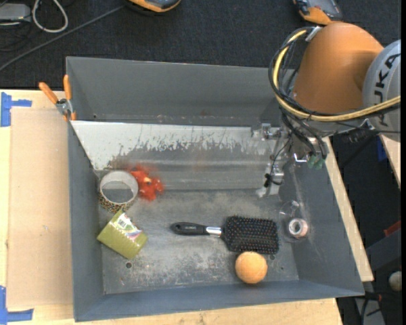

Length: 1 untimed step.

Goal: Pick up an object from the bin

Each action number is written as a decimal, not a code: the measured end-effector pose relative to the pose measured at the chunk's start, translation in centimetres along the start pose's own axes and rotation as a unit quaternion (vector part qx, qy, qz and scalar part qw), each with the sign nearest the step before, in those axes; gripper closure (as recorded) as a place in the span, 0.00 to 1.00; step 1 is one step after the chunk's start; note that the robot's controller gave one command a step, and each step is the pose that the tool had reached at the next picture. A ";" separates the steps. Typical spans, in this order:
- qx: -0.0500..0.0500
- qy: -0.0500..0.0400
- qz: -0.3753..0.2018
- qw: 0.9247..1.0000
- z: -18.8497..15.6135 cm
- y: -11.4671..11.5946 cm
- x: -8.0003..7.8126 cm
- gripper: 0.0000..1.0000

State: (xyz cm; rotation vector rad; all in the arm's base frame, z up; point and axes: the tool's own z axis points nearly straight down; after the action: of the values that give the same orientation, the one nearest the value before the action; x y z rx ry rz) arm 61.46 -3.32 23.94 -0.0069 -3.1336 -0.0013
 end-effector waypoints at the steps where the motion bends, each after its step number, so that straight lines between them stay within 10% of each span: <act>1: 0.000 -0.004 0.000 1.000 -0.5 0.0 -0.1 0.00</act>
Offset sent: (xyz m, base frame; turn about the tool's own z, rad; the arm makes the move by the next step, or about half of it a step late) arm -0.0416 0.0027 -0.1075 -0.0184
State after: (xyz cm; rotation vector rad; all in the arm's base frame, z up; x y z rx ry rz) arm 61.55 -3.30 24.44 -0.0058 -3.1415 -0.0007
